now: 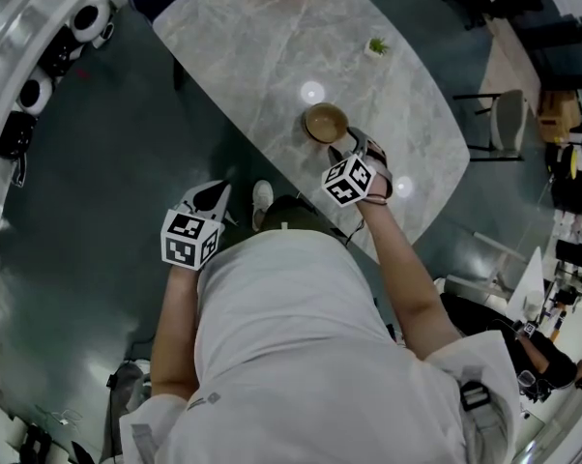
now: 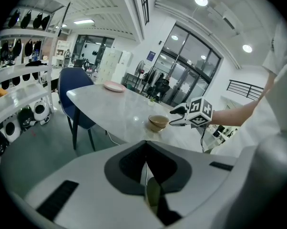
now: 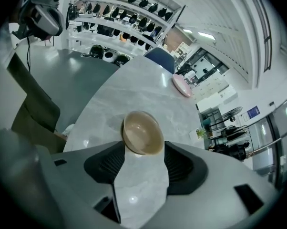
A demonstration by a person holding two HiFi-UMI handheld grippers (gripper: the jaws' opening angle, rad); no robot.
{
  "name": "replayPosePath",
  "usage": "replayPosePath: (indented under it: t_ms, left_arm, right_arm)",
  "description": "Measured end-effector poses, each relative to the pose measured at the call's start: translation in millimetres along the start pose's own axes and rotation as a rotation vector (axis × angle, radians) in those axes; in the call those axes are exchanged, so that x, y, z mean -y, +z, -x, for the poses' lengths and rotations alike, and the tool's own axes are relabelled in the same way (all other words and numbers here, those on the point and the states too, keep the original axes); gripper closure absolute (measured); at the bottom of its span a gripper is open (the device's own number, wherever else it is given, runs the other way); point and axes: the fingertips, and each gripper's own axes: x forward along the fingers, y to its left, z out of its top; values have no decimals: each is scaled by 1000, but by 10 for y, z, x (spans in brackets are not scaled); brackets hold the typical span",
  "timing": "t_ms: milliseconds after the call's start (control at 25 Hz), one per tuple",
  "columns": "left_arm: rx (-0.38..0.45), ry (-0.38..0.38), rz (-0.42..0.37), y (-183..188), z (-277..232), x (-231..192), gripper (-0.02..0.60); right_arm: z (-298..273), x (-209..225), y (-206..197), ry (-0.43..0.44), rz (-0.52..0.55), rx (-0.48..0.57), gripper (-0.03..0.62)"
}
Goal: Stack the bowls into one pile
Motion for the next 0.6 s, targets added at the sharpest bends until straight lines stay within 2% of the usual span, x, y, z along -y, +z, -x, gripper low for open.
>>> replayPosePath:
  t_ms: [200, 480, 600]
  left_arm:
    - [-5, 4, -1, -43, 31, 59, 578]
    - [-16, 26, 8, -111, 93, 73, 578]
    - [-20, 39, 15, -135, 118, 70, 578]
  right_arm:
    - [10, -107, -59, -2, 20, 2, 388]
    - [-44, -103, -108, -42, 42, -6, 555]
    - [-107, -128, -126, -32, 41, -9, 571]
